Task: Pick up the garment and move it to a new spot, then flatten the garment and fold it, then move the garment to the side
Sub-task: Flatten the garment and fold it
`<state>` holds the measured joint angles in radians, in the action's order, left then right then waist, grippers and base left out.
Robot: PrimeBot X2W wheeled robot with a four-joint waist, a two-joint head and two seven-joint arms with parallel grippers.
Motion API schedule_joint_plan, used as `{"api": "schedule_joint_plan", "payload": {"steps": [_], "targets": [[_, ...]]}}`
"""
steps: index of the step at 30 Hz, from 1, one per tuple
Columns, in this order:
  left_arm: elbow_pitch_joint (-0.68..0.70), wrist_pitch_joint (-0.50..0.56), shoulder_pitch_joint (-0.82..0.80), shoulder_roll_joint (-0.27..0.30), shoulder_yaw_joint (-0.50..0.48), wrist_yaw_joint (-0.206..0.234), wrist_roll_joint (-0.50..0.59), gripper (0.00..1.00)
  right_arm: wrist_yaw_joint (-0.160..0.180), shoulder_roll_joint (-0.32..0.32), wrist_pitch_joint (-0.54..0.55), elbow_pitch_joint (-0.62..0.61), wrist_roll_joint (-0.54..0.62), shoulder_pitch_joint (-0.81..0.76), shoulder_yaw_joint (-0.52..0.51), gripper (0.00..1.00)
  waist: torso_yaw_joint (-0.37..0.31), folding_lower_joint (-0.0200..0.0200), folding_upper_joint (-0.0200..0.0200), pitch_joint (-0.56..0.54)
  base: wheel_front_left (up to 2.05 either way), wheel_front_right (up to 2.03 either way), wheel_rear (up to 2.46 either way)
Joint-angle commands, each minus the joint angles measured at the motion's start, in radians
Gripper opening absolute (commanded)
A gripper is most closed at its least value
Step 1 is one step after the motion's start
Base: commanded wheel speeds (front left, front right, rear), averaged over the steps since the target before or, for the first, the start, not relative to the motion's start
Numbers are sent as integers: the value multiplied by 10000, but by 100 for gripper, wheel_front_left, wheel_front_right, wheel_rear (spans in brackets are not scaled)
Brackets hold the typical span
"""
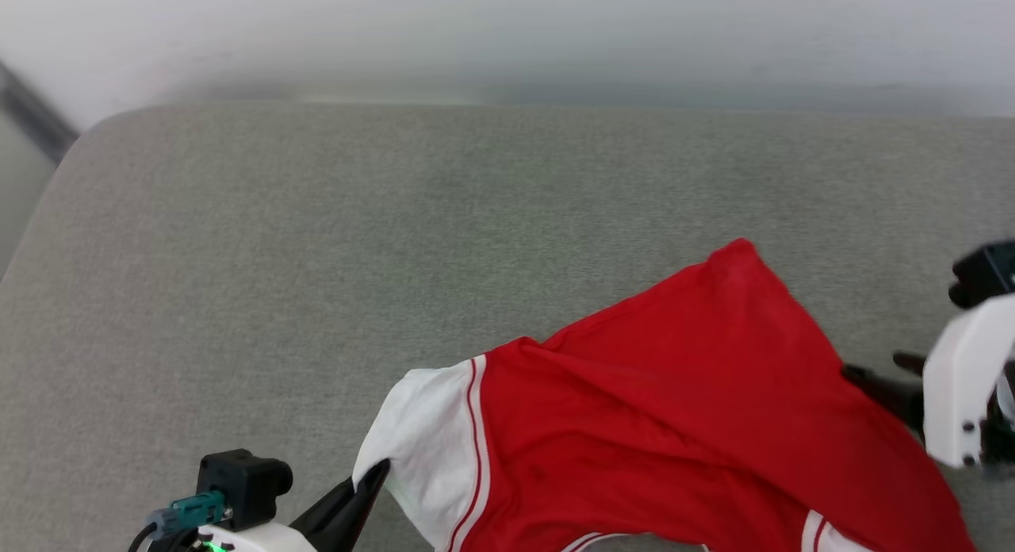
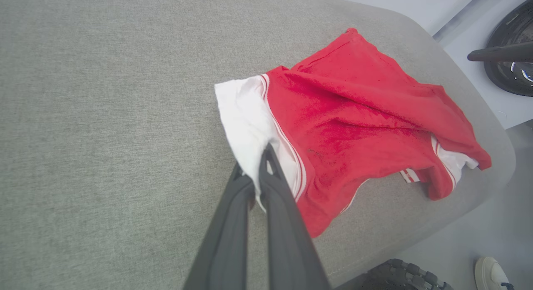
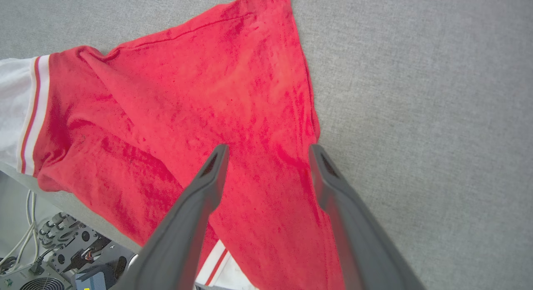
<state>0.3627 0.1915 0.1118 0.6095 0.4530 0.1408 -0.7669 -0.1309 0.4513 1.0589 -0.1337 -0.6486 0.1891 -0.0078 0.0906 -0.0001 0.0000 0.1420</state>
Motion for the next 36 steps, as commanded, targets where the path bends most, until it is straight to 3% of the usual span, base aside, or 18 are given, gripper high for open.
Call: {"api": "schedule_joint_plan", "payload": {"steps": [1,9,10,12,19,25,27,36], "targets": [[88,27,-162,12,65,-22,106,0,3,-141,150,237,144,626,168,100,323,1,0,294,0,0,0],[334,84,-844,-249,391,-254,317,0,3,-578,360,2364,1170,3238,734,100,1353,1,0,1178,0,0,0],[484,56,-1079,-449,588,-395,395,0,3,-565,266,3579,1673,4105,942,100,1809,1,0,1559,0,0,0],[530,72,-1247,-524,709,-460,438,0,3,-466,211,4126,1920,4452,1051,100,2041,1,0,1755,0,0,0],[493,82,-1537,-731,976,-599,586,0,3,-207,63,5506,2331,4879,1291,100,2671,1,0,2147,0,0,0],[330,-49,-1607,-836,1057,-702,530,0,2,-233,183,6393,2223,4117,1726,100,2978,1,0,2334,0,0,0],[292,-98,-1612,-831,1046,-704,529,0,2,-210,206,6512,2231,3949,1772,0,2988,1,0,2338,0,0,0],[174,-203,-1555,-686,865,-630,525,0,2,-183,-474,6482,1981,4084,1826,0,2658,1,0,1844,0,0,0]]}}
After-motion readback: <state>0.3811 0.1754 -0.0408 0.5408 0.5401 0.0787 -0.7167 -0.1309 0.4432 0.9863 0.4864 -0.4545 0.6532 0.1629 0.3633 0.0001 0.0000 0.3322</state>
